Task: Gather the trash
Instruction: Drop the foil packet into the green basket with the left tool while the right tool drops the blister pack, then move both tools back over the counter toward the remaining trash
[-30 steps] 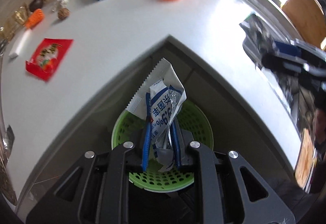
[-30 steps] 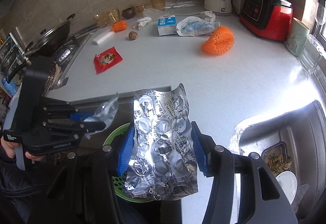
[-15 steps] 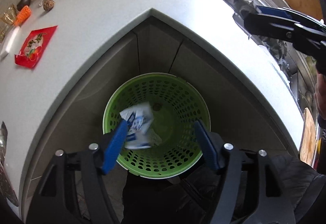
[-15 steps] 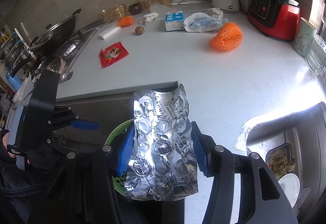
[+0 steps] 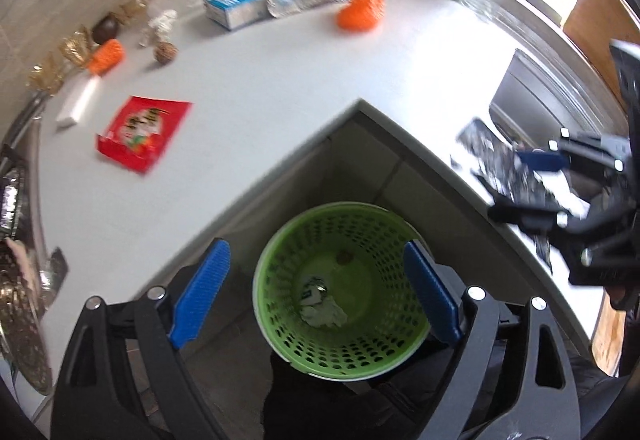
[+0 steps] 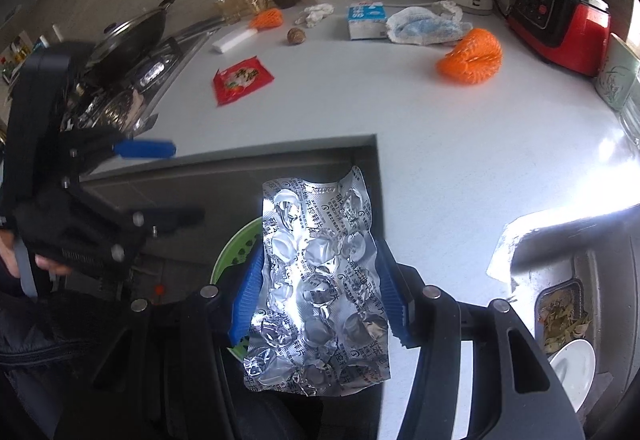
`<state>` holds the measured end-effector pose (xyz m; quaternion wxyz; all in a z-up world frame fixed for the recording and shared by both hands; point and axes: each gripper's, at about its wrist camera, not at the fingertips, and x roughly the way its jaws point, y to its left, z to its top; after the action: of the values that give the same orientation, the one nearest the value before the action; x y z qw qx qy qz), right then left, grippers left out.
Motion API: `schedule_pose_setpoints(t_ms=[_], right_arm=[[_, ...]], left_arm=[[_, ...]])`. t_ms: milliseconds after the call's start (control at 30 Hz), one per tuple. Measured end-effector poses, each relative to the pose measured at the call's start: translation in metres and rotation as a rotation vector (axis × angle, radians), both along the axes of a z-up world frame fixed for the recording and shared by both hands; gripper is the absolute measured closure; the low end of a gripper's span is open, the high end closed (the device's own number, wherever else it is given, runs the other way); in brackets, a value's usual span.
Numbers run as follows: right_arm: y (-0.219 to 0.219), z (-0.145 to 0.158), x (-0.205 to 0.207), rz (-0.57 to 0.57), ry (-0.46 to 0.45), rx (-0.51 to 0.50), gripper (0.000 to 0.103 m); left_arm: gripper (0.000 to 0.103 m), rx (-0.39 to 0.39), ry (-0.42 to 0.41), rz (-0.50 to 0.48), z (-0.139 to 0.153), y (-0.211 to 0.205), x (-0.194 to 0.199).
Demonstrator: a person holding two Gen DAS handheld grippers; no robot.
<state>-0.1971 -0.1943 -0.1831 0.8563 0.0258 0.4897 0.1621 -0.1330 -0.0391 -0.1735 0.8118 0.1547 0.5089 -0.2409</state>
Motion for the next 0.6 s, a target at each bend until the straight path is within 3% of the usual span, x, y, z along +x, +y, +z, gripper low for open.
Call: schedule_pose_setpoints(t_ms=[300, 400, 600], right_arm=[[0.026, -0.015, -0.009, 0.096, 0.055, -0.001, 0.045], [0.031, -0.019, -0.010, 0.104, 0.071, 0.000, 0.024], [0.028, -0.012, -0.005, 0.066, 0.045, 0.026, 0.021]], left_arm=[[0.018, 0.008, -0.038, 0.083, 0.007, 0.026, 0.005], [0.018, 0.010, -0.047, 0.099, 0.008, 0.030, 0.005], [0.018, 0.010, -0.053, 0.125, 0.010, 0.036, 0.005]])
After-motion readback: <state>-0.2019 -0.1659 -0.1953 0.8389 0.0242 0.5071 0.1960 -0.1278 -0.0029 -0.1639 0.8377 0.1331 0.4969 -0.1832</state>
